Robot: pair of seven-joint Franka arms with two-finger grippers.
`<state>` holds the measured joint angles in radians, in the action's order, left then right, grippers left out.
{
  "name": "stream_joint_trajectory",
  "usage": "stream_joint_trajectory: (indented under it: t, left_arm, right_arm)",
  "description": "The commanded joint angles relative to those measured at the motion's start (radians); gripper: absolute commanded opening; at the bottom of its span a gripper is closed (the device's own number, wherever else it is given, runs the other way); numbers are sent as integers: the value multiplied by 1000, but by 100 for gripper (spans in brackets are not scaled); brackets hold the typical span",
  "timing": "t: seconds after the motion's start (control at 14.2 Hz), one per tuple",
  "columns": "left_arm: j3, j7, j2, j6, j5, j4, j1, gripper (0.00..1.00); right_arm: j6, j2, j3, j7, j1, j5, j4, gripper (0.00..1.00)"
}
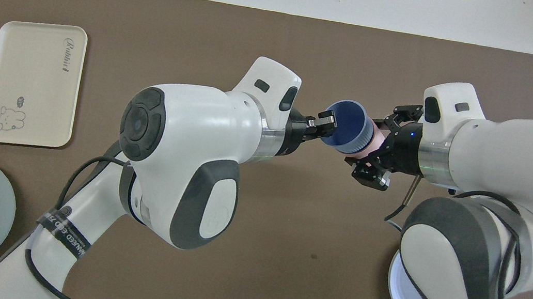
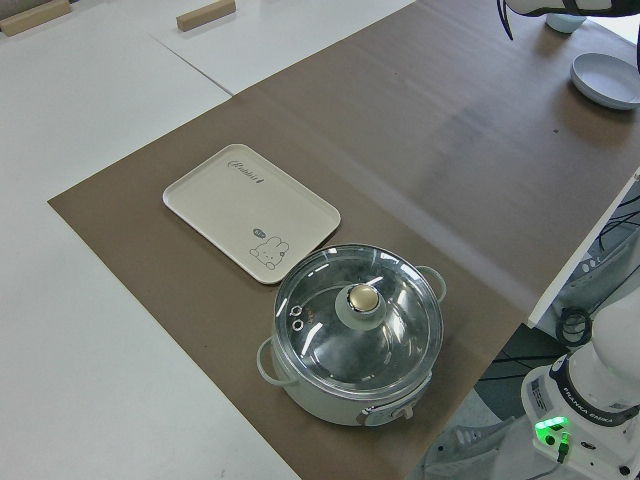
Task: Place cup on tray
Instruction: 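Pull the blue cup out with the left gripper while the right holds pink, then lower the blue cup onto the tray while the right gripper lowers pink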
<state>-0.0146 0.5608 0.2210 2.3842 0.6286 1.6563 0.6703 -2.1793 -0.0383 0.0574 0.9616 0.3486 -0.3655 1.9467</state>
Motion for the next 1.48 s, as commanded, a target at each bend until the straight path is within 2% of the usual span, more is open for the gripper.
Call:
stream_joint_trajectory:
  t: [0.0,0.14,0.35,0.49,0.56,0.7,0.91,1.05,1.19,1.41]
  left_arm:
    - [10,8,23,-199,-17,-116,-75,0]
    - [10,5,26,-281,-26,-159,-170,0]
    - [10,-9,14,-341,-171,-190,-288,0]
    - [11,-31,5,-401,-237,-197,-362,0]
    - [12,-48,-3,-410,-266,-198,-397,0]
    - [10,-85,-15,-413,-311,-178,-471,0]
    - [12,-264,-38,-408,-354,-123,-608,0]
    - [16,-407,-60,-382,-378,-69,-691,0]
    - [16,-522,-75,-334,-383,-21,-768,0]
    - [16,-681,-98,-239,-383,81,-871,0]
  right_arm:
    - [-10,-2,4,-23,-7,16,-12,0]
    - [-11,-2,5,-21,-13,14,-12,0]
    - [-13,-3,19,-11,-33,5,-6,0]
    - [-17,0,19,11,-103,-38,-8,0]
    - [-28,0,21,50,-124,-105,0,0]
    - [-139,20,19,191,-189,-266,37,0]
    - [-229,112,19,427,-236,-649,44,0]
    - [-220,153,19,650,-278,-894,67,0]
    - [-194,176,21,788,-315,-1031,100,0]
    - [-126,236,19,919,-376,-1133,104,0]
